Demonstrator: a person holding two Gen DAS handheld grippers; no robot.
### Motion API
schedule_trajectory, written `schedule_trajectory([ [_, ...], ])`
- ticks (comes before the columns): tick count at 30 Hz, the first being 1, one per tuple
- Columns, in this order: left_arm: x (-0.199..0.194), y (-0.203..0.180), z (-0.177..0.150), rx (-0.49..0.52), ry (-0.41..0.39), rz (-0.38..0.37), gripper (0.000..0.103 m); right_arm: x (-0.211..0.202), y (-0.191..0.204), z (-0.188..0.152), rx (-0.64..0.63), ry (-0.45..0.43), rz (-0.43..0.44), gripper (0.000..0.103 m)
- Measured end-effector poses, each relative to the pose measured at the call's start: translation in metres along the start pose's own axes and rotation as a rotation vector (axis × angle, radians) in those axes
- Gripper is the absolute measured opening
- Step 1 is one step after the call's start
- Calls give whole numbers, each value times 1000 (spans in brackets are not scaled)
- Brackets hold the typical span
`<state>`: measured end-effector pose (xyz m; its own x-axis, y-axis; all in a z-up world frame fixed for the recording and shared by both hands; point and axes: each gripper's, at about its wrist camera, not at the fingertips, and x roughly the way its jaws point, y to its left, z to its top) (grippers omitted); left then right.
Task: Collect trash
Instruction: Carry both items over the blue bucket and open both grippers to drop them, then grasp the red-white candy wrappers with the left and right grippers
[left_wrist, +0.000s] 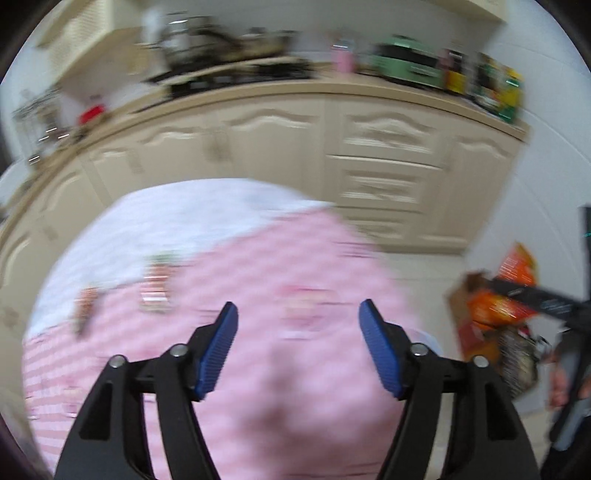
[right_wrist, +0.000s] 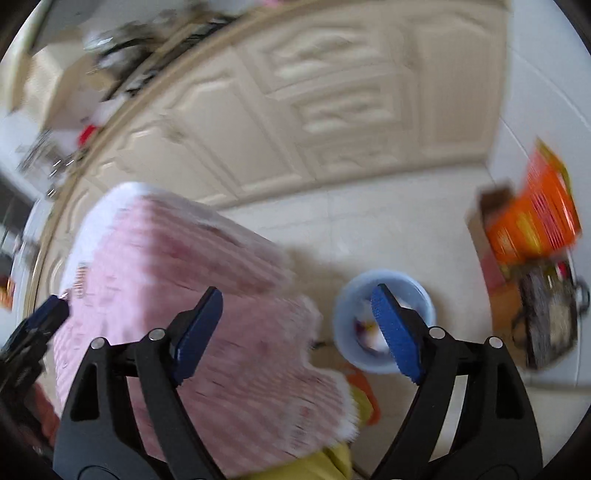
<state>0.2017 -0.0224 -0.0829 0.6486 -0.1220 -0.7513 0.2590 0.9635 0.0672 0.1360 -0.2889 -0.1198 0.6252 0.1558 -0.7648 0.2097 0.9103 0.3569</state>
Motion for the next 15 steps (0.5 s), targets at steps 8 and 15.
schedule_trajectory([
  [8, 24, 169, -6, -155, 55, 166, 75, 81, 201, 19, -293, 104, 171, 89],
  [15, 46, 244, -10, -199, 74, 77, 75, 165, 309, 3, -497, 155, 6, 89],
])
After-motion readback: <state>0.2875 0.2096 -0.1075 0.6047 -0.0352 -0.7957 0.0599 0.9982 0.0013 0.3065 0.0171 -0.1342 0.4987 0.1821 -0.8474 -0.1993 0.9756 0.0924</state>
